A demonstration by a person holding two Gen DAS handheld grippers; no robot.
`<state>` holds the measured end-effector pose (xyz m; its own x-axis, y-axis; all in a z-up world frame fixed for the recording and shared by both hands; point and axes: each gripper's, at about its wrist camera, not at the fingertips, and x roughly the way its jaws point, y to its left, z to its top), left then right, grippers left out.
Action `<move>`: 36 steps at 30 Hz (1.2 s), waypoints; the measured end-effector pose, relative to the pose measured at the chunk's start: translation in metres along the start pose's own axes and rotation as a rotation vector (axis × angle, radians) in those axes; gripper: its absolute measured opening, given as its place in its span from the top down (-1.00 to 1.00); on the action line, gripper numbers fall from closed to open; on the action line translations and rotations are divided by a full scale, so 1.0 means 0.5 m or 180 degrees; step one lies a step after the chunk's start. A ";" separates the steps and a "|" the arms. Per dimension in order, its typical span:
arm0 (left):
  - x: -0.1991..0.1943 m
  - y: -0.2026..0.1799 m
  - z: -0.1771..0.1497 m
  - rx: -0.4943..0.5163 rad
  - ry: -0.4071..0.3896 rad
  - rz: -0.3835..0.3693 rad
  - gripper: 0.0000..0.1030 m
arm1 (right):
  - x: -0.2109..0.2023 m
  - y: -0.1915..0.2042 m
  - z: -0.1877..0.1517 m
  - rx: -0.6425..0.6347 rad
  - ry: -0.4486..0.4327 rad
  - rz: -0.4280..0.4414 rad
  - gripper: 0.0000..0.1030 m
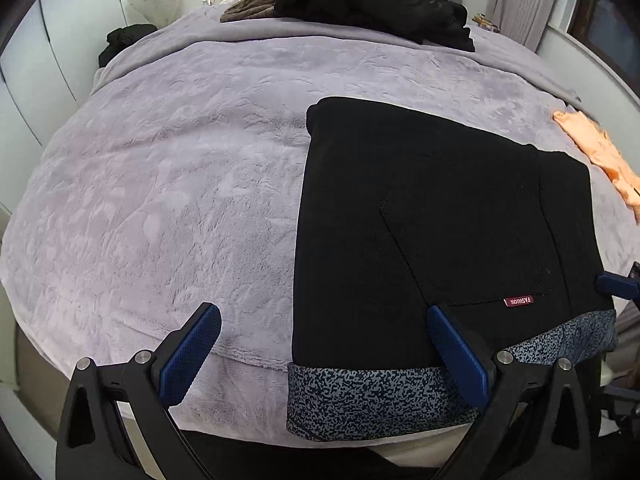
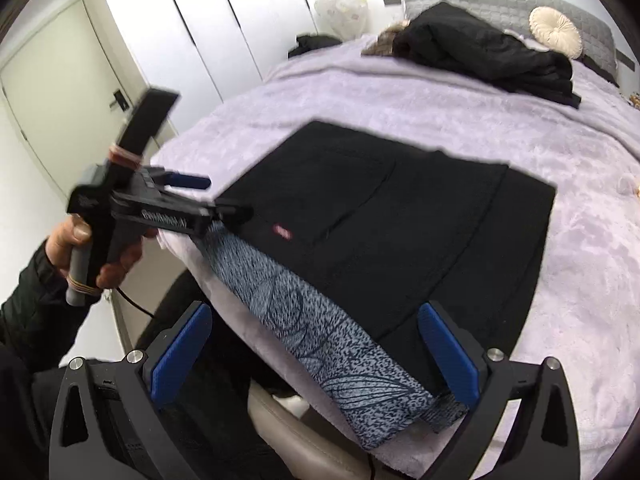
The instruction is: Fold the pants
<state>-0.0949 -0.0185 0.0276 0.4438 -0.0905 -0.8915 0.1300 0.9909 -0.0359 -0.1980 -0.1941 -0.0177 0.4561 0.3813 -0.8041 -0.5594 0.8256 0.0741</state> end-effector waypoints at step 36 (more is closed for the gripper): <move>0.074 -0.128 0.119 0.1029 0.0209 -0.0173 -1.00 | 0.002 -0.151 0.052 -0.0605 0.0255 -0.0263 -1.00</move>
<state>-0.0339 -0.0914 0.0237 0.3718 -0.1254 -0.9198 0.4311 0.9009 0.0514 -0.1372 -0.2452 -0.0086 0.4537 0.2749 -0.8477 -0.6462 0.7565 -0.1005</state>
